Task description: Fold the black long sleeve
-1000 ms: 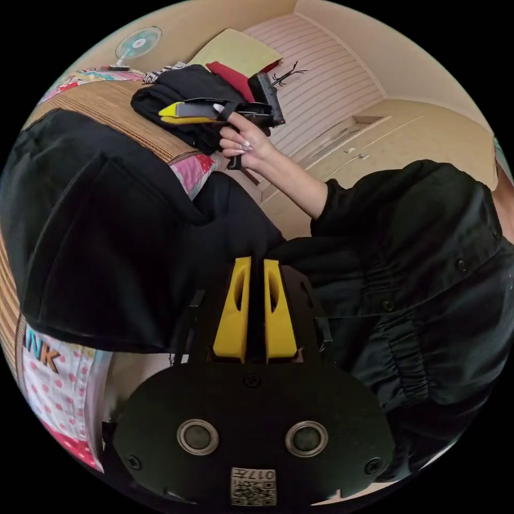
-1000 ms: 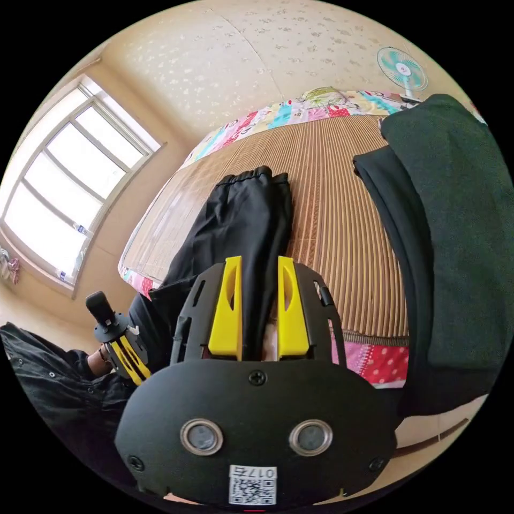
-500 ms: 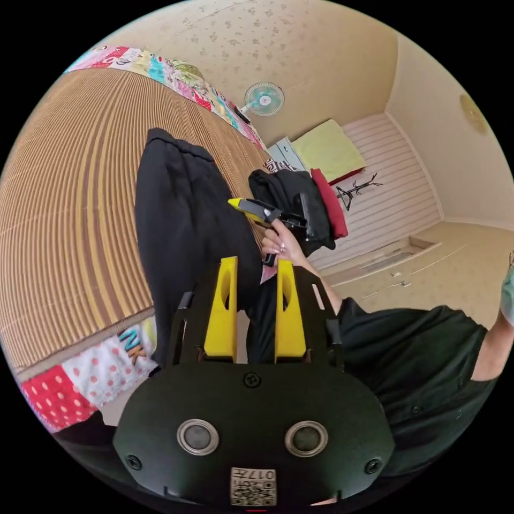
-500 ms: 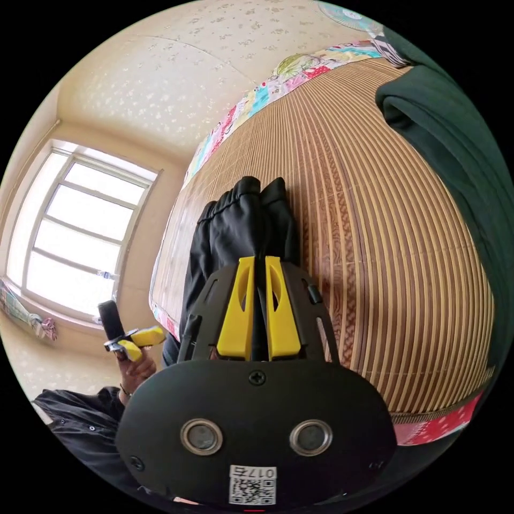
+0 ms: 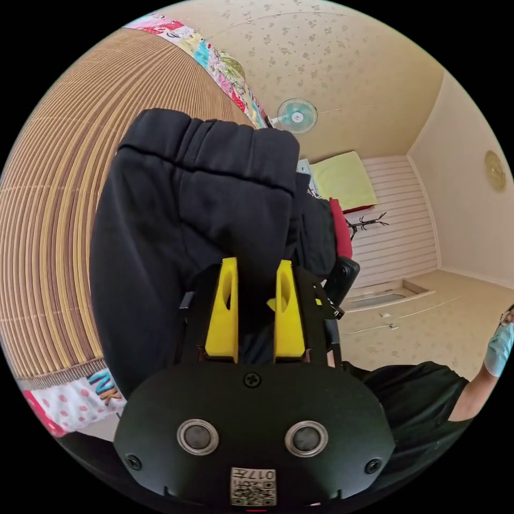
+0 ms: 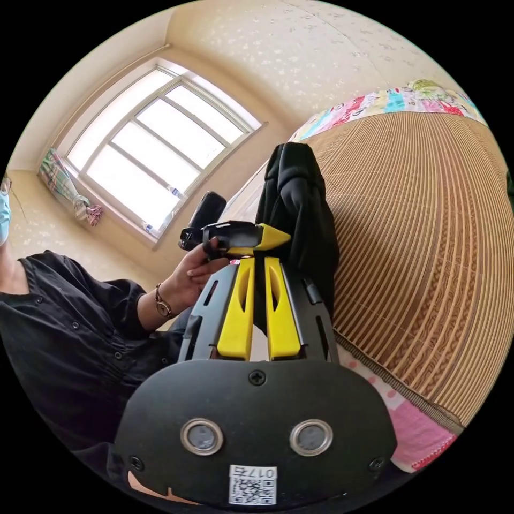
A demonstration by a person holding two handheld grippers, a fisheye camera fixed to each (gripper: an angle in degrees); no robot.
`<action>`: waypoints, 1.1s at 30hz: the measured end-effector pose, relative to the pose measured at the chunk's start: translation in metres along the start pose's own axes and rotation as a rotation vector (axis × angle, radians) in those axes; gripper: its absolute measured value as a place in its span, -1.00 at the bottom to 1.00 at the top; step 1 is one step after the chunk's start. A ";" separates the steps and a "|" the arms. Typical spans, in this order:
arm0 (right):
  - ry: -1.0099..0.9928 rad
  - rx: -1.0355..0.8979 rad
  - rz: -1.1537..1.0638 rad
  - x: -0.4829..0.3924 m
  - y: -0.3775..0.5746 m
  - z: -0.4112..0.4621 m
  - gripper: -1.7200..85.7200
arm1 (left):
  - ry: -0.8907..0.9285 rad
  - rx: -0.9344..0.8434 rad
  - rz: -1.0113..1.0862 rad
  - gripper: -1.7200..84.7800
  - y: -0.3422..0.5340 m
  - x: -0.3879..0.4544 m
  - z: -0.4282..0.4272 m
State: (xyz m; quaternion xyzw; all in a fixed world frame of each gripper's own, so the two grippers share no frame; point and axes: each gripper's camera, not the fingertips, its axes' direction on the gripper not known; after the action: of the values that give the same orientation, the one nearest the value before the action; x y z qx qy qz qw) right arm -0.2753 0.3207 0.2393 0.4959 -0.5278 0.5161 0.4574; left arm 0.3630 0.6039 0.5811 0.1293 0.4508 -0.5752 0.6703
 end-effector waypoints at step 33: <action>-0.656 0.721 -0.278 -0.075 -0.084 -0.297 -0.89 | 0.228 0.389 0.851 -0.87 0.003 0.225 -0.376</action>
State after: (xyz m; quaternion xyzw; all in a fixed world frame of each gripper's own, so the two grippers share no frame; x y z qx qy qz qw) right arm -0.1933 0.6233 0.1865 0.8238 -0.3611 0.4167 0.1318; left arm 0.1795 0.7173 0.1999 0.4874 0.3124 -0.3054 0.7560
